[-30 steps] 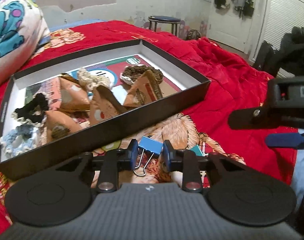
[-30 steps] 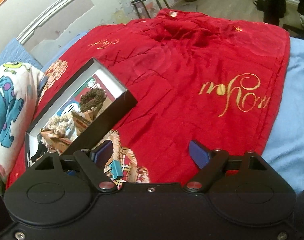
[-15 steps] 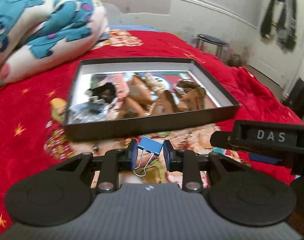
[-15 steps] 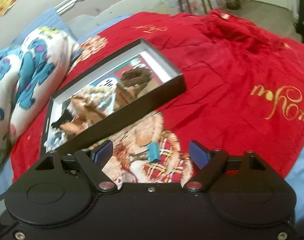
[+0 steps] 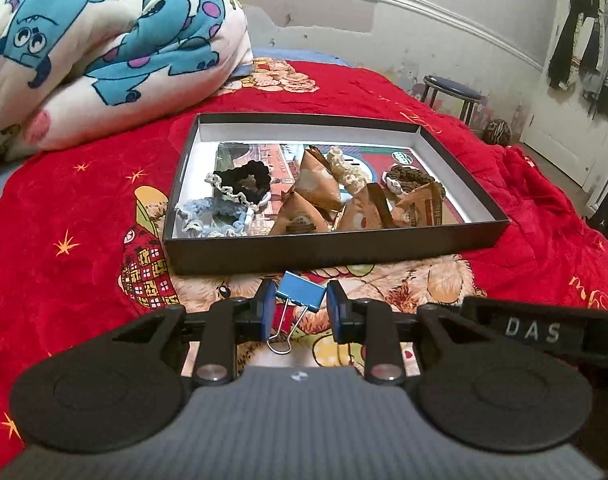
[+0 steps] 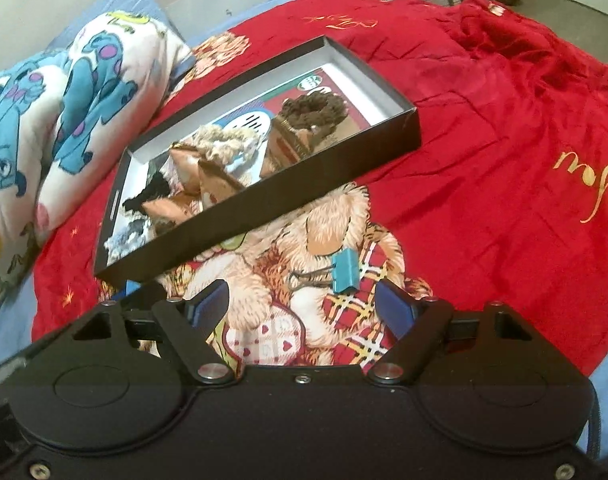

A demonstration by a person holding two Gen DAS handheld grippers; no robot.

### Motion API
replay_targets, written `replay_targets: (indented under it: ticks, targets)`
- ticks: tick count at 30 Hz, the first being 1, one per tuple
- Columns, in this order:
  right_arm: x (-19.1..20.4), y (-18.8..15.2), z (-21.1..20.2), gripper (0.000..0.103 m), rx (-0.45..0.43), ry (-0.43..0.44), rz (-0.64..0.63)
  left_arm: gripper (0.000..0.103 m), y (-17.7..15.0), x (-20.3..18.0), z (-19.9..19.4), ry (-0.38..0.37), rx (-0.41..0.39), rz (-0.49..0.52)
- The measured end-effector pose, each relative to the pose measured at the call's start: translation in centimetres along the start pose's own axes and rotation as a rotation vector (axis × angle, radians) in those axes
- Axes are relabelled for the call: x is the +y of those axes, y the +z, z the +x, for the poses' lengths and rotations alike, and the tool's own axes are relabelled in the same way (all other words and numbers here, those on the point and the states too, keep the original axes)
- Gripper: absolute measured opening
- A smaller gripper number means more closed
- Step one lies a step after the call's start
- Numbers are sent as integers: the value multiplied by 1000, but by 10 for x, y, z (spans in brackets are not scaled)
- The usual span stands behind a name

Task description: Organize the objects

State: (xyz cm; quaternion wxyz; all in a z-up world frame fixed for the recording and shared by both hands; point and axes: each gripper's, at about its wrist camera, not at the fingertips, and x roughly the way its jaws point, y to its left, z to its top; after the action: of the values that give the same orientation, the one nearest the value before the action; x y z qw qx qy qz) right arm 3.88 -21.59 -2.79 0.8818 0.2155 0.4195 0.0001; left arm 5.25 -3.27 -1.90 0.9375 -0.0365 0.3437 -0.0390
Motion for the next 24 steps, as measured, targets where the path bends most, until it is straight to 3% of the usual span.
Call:
replay_targets:
  ticks: [9, 15, 24]
  targets:
    - [6, -3, 5, 77, 3, -17, -58, 32, 2, 5, 10, 64, 44, -7]
    - [4, -2, 14, 71, -8, -47, -50, 32, 6, 13, 18, 84, 81, -46]
    - [30, -7, 37, 71, -10, -181, -214, 32, 8, 10, 21, 82, 97, -35]
